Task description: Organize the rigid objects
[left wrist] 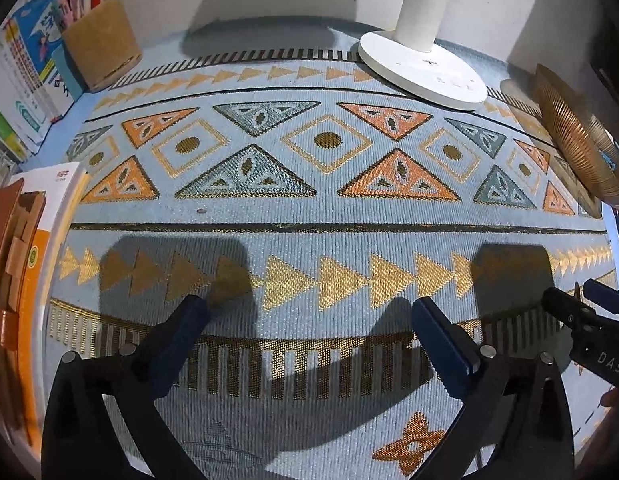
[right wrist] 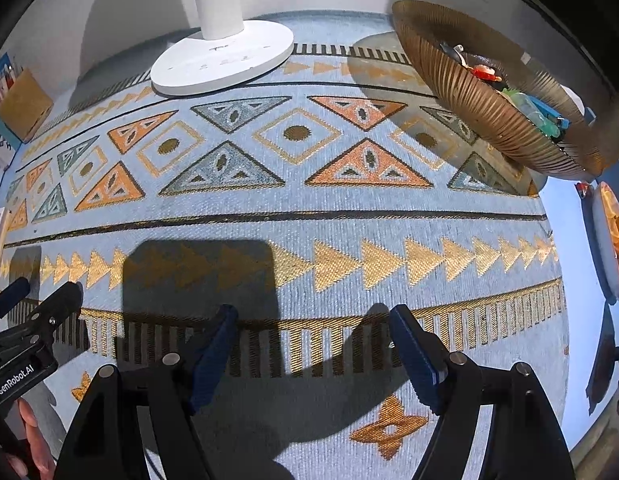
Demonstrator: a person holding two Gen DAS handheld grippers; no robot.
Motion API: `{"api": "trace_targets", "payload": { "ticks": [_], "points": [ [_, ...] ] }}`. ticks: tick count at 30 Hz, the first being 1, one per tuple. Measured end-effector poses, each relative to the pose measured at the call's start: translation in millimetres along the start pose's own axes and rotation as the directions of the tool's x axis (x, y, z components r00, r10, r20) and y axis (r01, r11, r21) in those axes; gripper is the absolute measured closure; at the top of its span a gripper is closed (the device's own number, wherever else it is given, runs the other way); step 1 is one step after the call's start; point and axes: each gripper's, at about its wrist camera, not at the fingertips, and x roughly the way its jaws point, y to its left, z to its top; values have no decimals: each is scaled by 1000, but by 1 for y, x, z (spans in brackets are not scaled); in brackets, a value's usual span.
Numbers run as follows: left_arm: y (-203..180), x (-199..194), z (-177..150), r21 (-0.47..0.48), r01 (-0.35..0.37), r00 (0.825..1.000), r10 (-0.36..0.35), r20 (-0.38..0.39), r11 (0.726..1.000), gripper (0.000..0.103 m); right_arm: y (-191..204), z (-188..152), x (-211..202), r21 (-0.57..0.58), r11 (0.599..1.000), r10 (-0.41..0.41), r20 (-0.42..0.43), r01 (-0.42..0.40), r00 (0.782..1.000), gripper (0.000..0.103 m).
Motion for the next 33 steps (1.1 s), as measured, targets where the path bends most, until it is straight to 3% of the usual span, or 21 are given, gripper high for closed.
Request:
{"api": "trace_targets", "payload": {
  "ticks": [12,14,15,16,17,18,22,25,29,33],
  "points": [
    [-4,1,-2,8,-24,1000,24,10,1000,1,1,-1,-1,-10,1000,0,7,0,1000,26],
    [-3,1,-2,8,-24,1000,24,16,1000,0,1,1,1,-10,1000,-5,11,5,1000,22],
    [-4,1,-3,8,-27,999,26,24,1000,0,1,1,3,-10,1000,-9,18,10,1000,16],
    [-4,0,-4,8,-29,999,29,39,1000,0,-1,0,6,-2,1000,-13,29,13,999,4],
    [-4,0,-6,2,-32,997,32,64,999,0,-5,-2,9,23,1000,-16,49,15,999,0],
    [-4,-1,-9,-3,-36,995,36,90,999,0,-12,-5,12,53,998,30,75,-34,997,0],
    [-5,-4,-19,-12,-40,984,42,173,999,0,-11,-15,12,46,999,14,179,-23,984,0],
    [-4,-4,-18,-10,-38,983,39,177,999,0,-9,-19,14,13,1000,23,229,-27,973,0],
    [-4,-4,-19,2,-34,981,33,191,999,0,-15,-11,18,-7,999,46,227,-45,973,0],
    [-4,-4,-18,1,-33,981,32,193,999,0,-14,-13,17,-34,998,65,287,-58,956,0]
  ]
}}
